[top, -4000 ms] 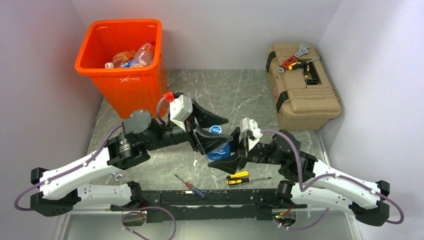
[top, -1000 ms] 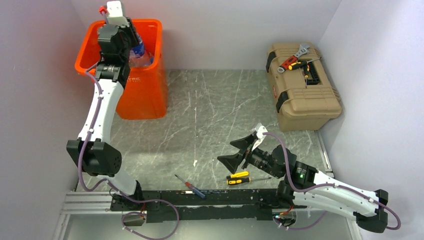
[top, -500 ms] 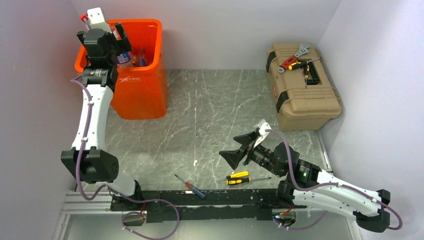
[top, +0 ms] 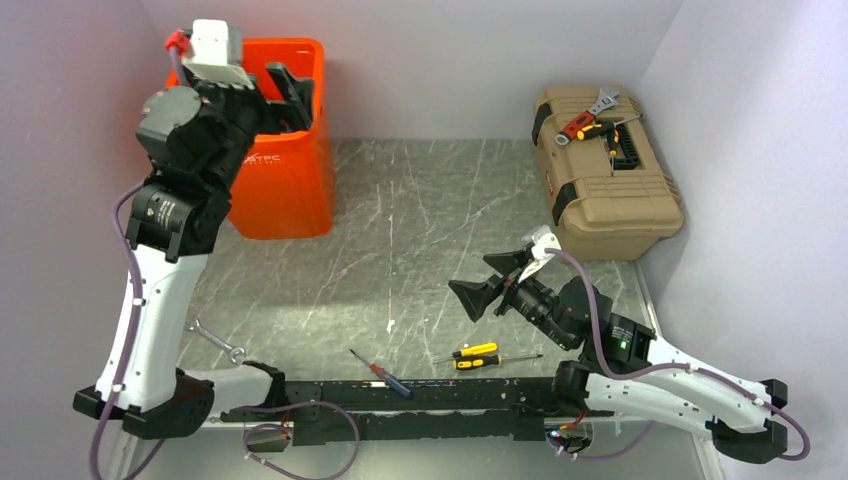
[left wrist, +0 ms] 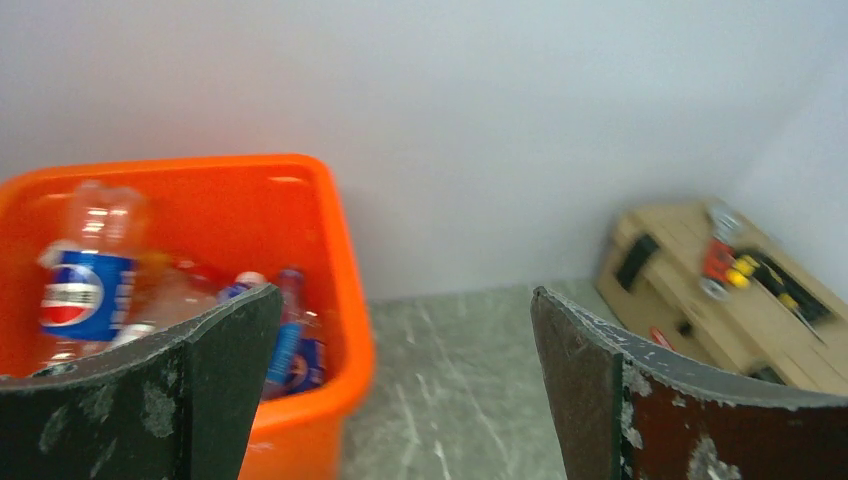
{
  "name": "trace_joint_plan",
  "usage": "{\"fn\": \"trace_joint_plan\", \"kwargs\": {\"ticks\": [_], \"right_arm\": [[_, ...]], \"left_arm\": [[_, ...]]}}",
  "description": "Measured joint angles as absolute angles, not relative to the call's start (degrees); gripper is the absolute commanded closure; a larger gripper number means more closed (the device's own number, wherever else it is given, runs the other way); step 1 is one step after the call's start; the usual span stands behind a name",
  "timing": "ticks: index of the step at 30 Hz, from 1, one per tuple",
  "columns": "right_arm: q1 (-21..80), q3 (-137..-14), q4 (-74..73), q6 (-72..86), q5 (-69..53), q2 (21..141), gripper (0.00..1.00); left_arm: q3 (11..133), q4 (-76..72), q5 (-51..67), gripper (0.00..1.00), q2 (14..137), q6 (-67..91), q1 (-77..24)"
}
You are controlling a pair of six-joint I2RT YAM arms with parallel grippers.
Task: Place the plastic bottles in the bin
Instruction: Place the plastic bottle in the trash bin, then reset both arms
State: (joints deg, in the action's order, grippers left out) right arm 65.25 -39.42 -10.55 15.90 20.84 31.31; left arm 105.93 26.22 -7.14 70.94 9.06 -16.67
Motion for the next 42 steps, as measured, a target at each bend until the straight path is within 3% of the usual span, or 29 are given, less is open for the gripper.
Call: {"fn": "trace_joint_plan", "kwargs": {"ticks": [5, 12, 20, 27, 30, 42], "right_arm": [[65.3, -40.8, -11.2, 15.6, 25.8, 32.9, 0.0], [65.3, -41.0, -13.8, 18.2, 37.2, 36.8, 0.0], [63.9, -40.4, -15.5, 24.1, 41.1, 39.5, 0.0], [42.9, -46.9, -17.8, 31.4, 22.0, 49.3, 0.0], [39.0, -49.5, -18.2, 32.4, 17.5, 51.1, 0.0], [28.1, -48.0, -19.1, 35.3, 10.9, 45.3, 0.0]], "left_arm": [[105.4, 32.3, -9.9, 0.01, 70.7, 6.8, -30.9], [94.5, 38.7, -15.6, 0.01, 75.4, 5.7, -47.1], [79.8, 36.1, -17.5, 0.01, 71.8, 10.9, -47.2], [78.5, 35.0, -24.4, 0.01, 69.8, 25.2, -47.2], [78.1, 35.0, -24.1, 0.0, 69.0, 29.6, -47.2], [77.9, 35.9, -26.7, 0.01, 67.3, 19.0, -47.2]]}}
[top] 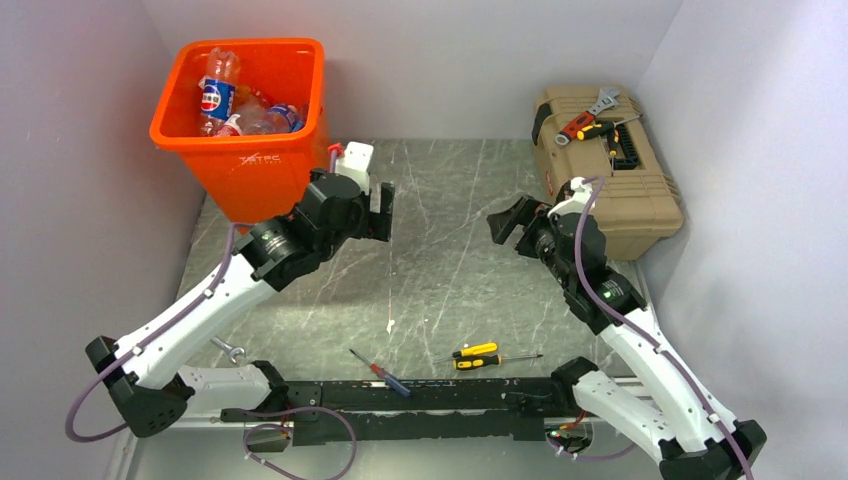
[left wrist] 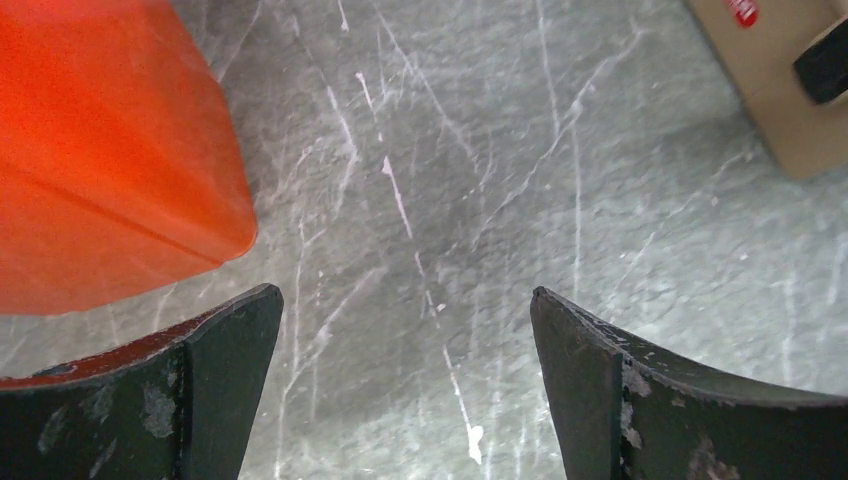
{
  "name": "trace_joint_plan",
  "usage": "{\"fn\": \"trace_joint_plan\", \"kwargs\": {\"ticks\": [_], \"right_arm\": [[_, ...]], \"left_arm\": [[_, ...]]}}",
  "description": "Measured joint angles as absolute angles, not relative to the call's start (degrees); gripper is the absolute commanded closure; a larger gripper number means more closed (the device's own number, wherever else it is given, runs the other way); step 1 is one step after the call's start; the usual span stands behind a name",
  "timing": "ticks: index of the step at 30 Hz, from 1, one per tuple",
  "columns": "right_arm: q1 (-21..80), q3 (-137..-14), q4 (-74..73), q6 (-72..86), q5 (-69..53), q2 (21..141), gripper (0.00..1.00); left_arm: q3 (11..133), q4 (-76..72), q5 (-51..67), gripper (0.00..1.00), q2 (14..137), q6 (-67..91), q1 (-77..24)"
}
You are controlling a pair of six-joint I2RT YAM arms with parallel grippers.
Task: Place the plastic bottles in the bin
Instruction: Reset both arms
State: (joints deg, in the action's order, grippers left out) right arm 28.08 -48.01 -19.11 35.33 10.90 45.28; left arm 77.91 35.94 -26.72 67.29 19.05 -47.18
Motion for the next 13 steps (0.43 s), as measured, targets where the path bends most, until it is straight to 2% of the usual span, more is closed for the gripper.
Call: {"fn": "trace_joint_plan", "kwargs": {"ticks": [8, 13], "right_arm": [[26.7, -36.9, -9.9, 38.8, 1.8, 36.6, 0.0], [26.7, -36.1, -7.6, 42.4, 2.8, 34.2, 0.0]], "left_arm": [[74.1, 35.1, -26.3, 0.01, 67.2, 14.4, -47.4], [71.7, 33.6, -25.3, 0.0, 63.6, 12.7, -47.6]]}}
